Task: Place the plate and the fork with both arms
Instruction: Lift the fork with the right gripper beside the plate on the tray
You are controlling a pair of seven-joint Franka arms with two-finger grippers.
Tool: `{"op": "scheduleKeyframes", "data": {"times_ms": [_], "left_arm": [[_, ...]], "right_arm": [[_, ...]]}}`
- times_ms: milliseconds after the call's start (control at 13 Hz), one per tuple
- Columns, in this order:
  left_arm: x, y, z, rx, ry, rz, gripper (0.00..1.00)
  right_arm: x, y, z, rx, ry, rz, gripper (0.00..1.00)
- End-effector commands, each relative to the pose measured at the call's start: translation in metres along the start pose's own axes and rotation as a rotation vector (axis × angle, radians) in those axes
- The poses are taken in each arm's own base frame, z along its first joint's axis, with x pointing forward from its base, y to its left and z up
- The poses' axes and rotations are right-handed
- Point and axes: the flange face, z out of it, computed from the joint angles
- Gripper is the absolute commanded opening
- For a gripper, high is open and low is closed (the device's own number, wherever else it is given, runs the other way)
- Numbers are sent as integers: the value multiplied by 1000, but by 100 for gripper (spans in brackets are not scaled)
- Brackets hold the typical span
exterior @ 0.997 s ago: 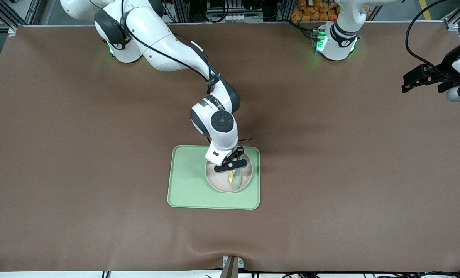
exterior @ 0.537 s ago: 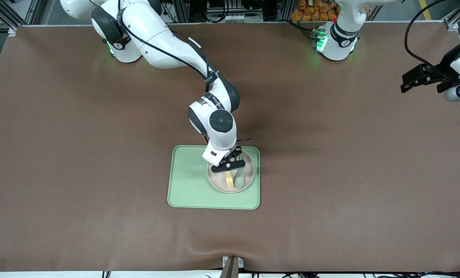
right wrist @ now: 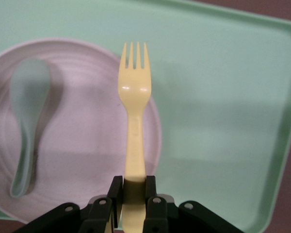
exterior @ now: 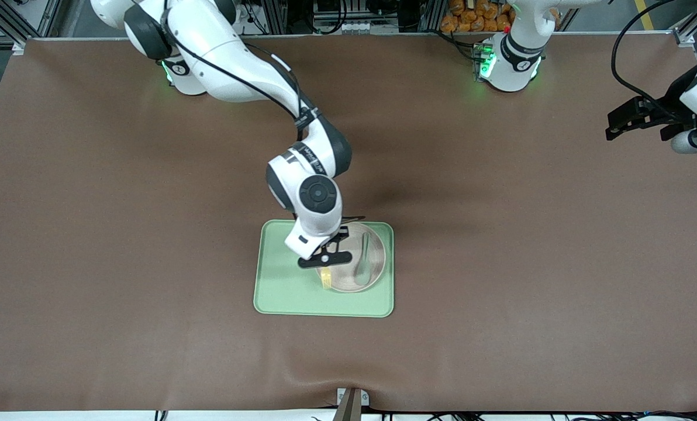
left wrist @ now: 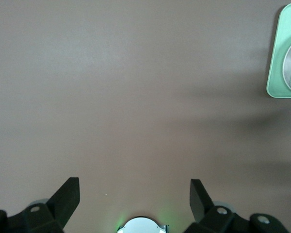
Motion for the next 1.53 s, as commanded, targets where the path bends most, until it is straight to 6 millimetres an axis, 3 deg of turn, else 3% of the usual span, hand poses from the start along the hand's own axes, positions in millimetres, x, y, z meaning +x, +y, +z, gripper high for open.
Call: {"op": "scheduleKeyframes", "data": {"times_ms": [0, 230, 537, 920, 1150, 1457], "left_arm": [[-1, 7, -5, 3, 13, 14, 100], [-1, 6, -5, 3, 13, 13, 100], [-1, 5, -4, 2, 12, 11, 100], [-2, 6, -5, 3, 15, 13, 100], [-3, 7, -6, 3, 17, 14, 100], [-2, 7, -5, 3, 15, 14, 100]], "right_arm": [[4, 30, -8, -13, -28, 36, 0], [13, 64, 9, -12, -37, 41, 0], [-13, 100, 33, 13, -6, 26, 0], [-19, 91, 46, 29, 2, 63, 0], [-25, 76, 55, 34, 17, 72, 2], [-25, 76, 61, 34, 19, 72, 3]]}}
